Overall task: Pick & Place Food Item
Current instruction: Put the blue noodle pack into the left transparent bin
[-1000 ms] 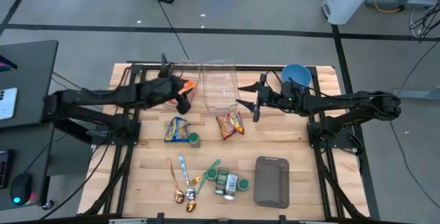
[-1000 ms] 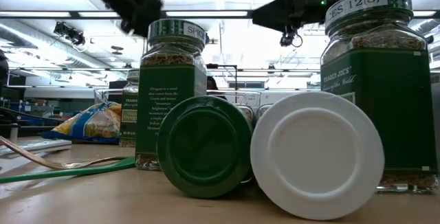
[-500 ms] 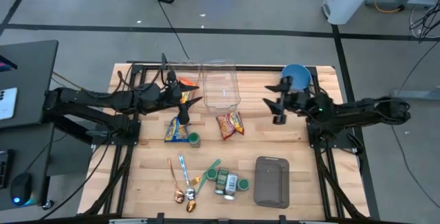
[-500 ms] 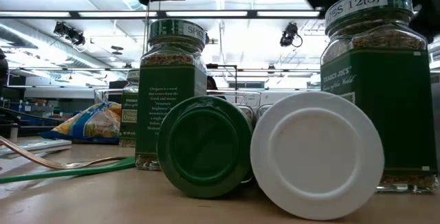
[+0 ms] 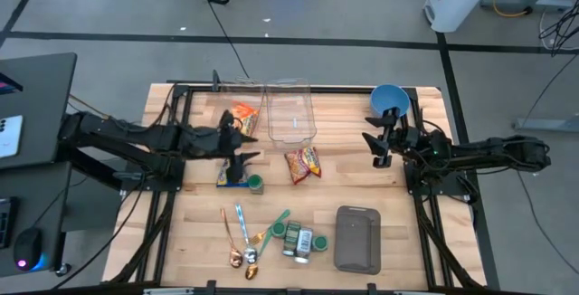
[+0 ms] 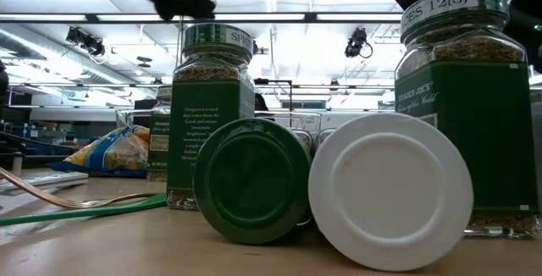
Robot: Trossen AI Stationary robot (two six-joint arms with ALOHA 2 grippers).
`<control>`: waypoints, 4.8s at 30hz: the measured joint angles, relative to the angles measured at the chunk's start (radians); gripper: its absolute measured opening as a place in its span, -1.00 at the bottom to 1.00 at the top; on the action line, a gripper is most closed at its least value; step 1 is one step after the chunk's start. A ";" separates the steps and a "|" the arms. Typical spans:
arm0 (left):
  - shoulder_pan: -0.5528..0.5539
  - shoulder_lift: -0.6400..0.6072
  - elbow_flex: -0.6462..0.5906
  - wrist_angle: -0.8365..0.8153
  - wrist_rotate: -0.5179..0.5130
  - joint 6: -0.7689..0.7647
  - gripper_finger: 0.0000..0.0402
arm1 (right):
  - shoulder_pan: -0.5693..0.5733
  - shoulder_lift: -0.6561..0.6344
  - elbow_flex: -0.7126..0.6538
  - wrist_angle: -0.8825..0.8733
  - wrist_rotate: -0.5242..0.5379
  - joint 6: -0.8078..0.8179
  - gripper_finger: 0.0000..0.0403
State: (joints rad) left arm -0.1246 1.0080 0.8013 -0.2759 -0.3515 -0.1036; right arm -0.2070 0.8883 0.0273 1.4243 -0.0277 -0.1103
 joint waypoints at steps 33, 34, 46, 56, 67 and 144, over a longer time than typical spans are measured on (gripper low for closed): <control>0.008 0.361 0.000 -0.479 0.136 -0.237 0.25 | 0.000 0.001 0.000 -0.027 -0.001 0.001 0.15; 0.012 0.373 0.000 -0.482 0.140 -0.235 0.24 | 0.000 0.001 0.000 -0.027 -0.002 0.001 0.15; 0.028 0.429 0.000 -0.494 0.146 -0.200 -0.59 | 0.000 0.001 0.000 -0.043 -0.002 0.001 0.15; -0.021 0.380 0.000 -0.466 0.092 -0.246 -0.98 | 0.000 0.001 0.001 -0.044 -0.002 0.001 0.15; -0.221 0.090 0.000 -0.243 -0.197 -0.254 -0.99 | 0.000 0.001 0.001 -0.047 -0.002 0.001 0.15; 0.598 0.019 -0.258 0.263 -0.079 -0.031 -1.00 | 0.000 0.001 -0.002 -0.074 -0.002 -0.007 0.15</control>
State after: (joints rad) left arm 0.4730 1.0270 0.5431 -0.0129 -0.4304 -0.1346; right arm -0.2066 0.8891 0.0254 1.3500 -0.0294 -0.1169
